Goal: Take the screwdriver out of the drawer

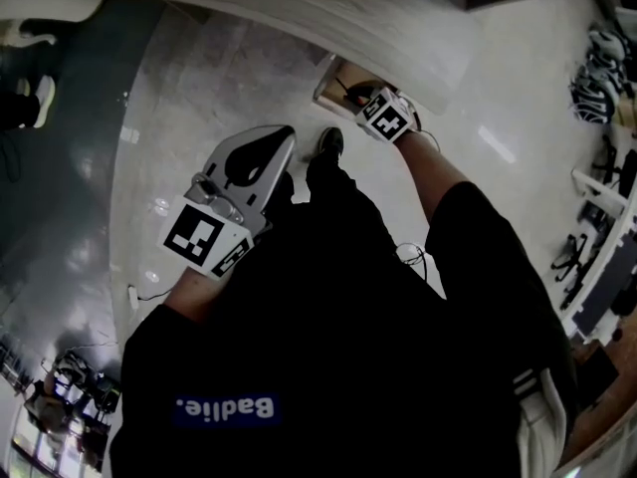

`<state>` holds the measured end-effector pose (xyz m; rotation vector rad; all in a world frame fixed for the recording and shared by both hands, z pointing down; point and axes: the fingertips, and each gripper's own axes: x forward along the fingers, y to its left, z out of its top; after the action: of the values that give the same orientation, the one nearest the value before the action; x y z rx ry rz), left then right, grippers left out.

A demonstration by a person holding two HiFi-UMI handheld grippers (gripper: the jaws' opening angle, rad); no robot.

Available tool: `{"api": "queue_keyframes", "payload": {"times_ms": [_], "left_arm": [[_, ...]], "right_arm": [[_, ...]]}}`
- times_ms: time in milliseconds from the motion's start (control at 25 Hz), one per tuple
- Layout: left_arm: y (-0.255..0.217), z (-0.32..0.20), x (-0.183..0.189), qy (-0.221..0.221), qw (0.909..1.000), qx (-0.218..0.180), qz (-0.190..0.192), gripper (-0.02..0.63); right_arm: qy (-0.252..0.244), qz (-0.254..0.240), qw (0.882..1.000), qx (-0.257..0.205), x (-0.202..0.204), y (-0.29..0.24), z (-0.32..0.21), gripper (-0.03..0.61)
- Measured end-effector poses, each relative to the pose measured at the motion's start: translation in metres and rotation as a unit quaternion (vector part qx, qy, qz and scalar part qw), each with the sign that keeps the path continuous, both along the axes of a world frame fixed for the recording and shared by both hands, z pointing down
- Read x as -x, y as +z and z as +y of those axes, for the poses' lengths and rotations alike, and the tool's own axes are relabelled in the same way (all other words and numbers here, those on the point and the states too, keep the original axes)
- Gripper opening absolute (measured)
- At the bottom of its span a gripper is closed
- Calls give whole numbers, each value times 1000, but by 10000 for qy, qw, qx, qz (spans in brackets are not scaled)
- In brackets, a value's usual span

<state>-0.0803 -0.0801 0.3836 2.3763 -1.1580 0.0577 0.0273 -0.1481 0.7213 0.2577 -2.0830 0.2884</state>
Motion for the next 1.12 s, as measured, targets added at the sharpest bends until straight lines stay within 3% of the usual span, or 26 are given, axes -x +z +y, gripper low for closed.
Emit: {"api": "queue_keyframes", "payload": {"times_ms": [680,1120], "left_arm": [[-4,4,-22,496,9985,-195,85,2],[-19,-2,-42,820,9959,-385,53,2]], "right_arm": [[585,-721,9933,-682,-7,-138,1,81],[1213,-1798,9726,-832,-1,-249,8,81]]}}
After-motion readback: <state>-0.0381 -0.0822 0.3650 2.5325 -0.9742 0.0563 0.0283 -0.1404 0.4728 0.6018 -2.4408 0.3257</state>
